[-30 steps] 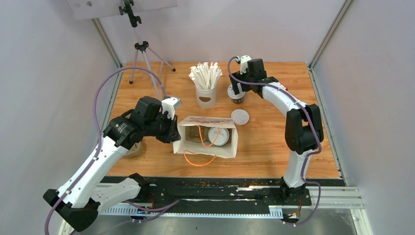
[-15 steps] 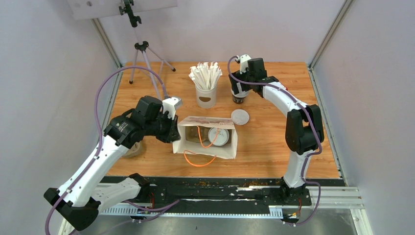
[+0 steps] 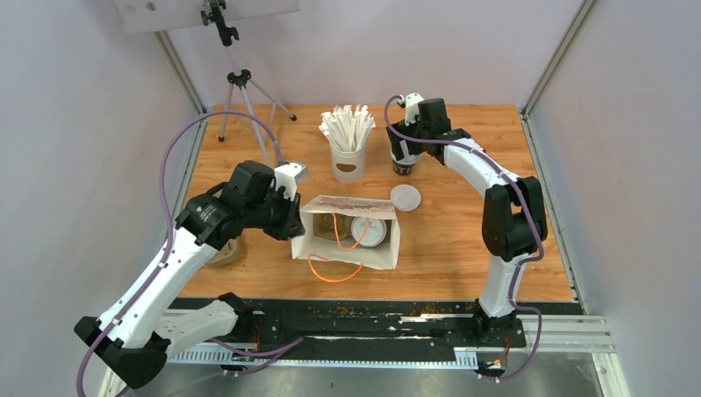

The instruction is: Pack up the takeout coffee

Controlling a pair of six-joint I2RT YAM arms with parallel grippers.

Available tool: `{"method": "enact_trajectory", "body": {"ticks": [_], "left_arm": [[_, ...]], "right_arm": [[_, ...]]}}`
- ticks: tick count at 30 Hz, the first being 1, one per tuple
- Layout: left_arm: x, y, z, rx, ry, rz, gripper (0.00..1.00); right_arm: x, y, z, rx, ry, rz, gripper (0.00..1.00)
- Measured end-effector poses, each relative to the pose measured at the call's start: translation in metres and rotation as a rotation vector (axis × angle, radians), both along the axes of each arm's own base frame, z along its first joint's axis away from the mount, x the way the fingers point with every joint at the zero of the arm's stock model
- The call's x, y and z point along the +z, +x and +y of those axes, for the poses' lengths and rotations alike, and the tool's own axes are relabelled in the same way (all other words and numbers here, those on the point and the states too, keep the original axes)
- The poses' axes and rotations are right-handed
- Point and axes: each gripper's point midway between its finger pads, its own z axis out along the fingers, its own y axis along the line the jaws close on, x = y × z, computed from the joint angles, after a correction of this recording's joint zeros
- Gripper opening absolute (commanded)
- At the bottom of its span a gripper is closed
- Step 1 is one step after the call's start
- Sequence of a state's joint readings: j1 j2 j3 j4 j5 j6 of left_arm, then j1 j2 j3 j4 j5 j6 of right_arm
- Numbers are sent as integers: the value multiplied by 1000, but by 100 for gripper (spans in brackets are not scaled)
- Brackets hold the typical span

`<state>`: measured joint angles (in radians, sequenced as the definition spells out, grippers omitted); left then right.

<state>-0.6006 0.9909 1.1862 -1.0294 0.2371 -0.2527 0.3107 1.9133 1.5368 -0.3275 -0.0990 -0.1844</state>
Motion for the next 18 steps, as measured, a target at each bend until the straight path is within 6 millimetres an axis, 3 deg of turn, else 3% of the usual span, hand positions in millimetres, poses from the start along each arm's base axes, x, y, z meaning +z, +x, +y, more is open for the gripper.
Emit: {"method": "enact_trajectory", "body": {"ticks": [18], "left_arm": [[0, 1, 1, -5, 6, -6, 14]], "right_arm": [[-15, -2, -1, 0, -11, 39, 87]]}}
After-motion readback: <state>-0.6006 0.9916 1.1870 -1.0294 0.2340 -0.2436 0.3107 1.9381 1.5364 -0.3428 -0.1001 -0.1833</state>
